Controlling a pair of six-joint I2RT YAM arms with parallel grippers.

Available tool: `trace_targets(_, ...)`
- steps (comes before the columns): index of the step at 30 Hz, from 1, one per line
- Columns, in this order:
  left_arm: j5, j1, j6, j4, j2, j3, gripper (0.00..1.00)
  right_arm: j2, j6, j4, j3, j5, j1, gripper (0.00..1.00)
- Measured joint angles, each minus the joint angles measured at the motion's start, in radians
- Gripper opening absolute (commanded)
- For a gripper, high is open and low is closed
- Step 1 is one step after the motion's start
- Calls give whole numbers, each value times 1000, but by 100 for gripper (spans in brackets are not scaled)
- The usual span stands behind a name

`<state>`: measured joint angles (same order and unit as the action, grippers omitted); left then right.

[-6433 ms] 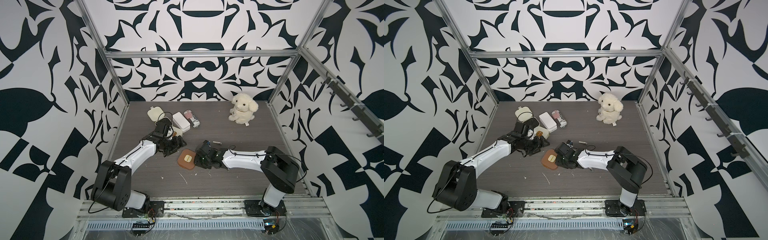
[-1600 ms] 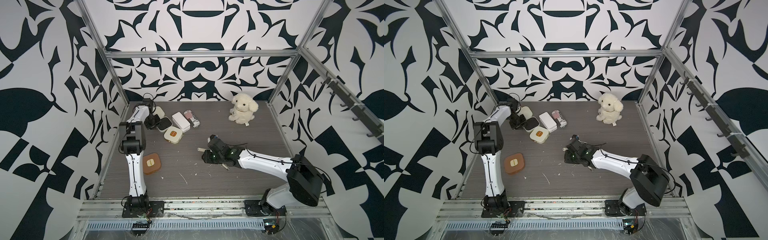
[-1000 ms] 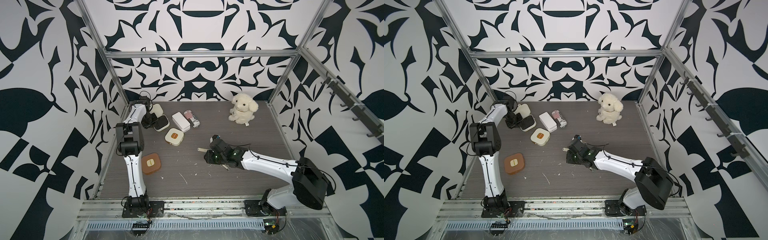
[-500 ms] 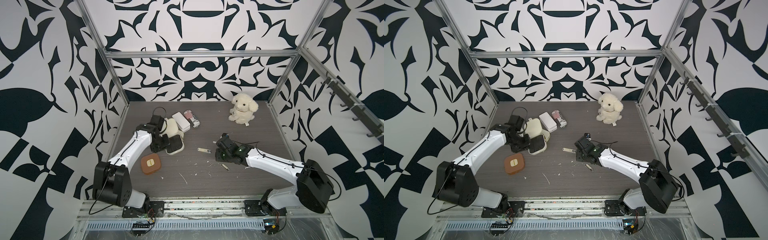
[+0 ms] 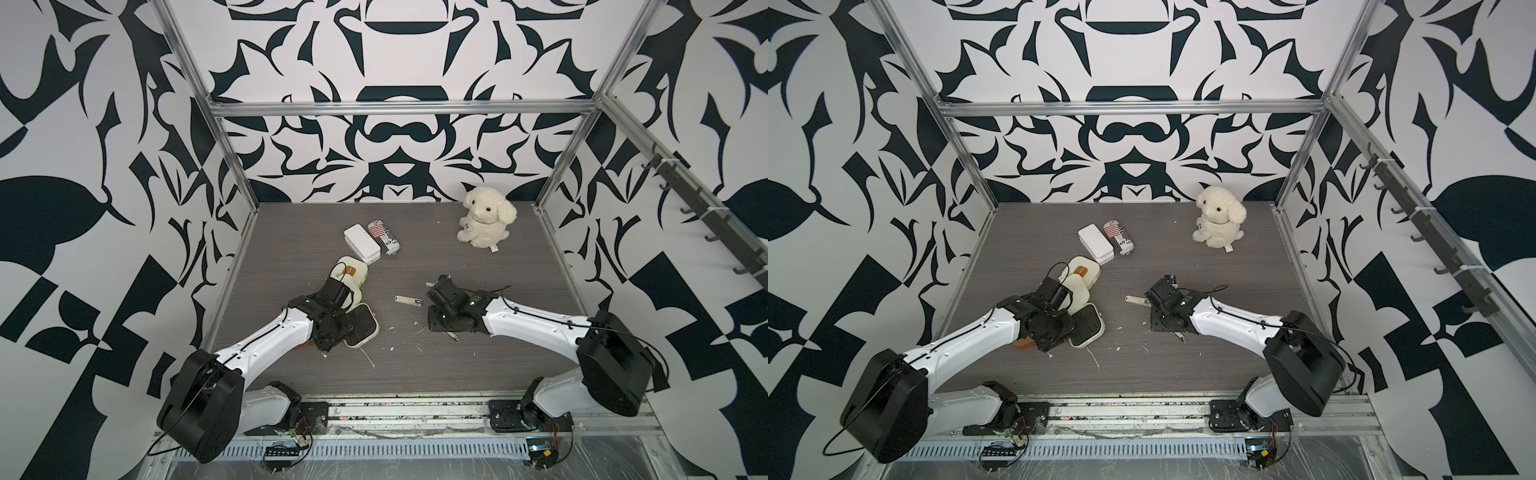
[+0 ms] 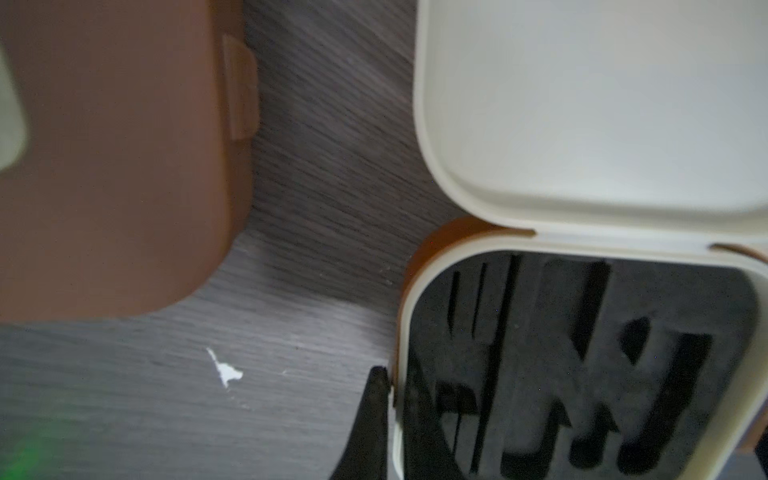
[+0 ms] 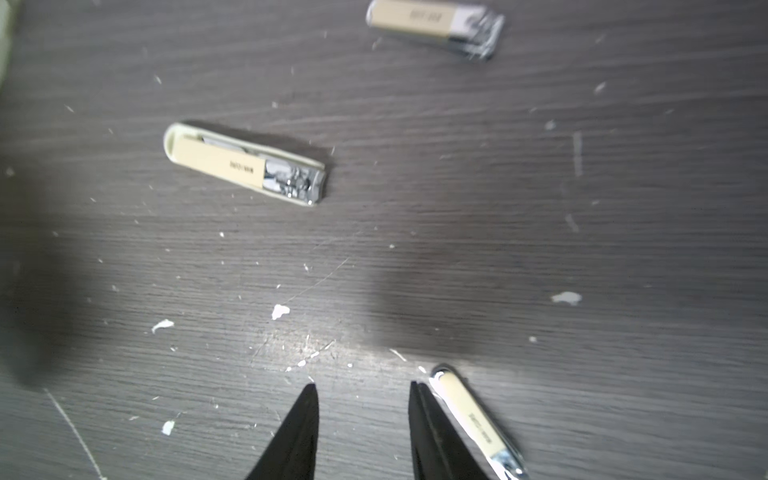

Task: Organize nail clipper sets
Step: Place the storage box at the center of the board.

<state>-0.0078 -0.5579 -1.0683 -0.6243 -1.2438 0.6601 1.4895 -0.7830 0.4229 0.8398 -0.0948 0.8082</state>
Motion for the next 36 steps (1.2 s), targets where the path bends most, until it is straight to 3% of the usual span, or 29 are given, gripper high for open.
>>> trace_targets(8, -10, -101, -137, 92, 2, -83, 0, 93, 0, -28, 41, 22, 18, 38)
trace_targets(13, -14, -159, -201, 138, 5, -98, 5, 142, 2, -34, 89, 24, 18, 38)
trace_targets(15, -15, -177, -222, 149, 7, -103, 13, 162, 3, -37, 108, 27, 18, 38)
trace_targets(20, -14, -217, -266, 152, 23, -124, 49, 214, 10, -43, 157, 35, 18, 37)
trace_targets(22, -14, -224, -284, 151, 40, -131, 58, 233, 14, -44, 174, 39, 18, 38)
trace_targets(29, -50, -227, -284, 56, 107, -120, 68, 305, 30, -43, 249, 42, 18, 36)
trace_targets(36, -98, -213, -216, -34, 147, 11, 75, 357, 28, -40, 288, 58, -3, 30)
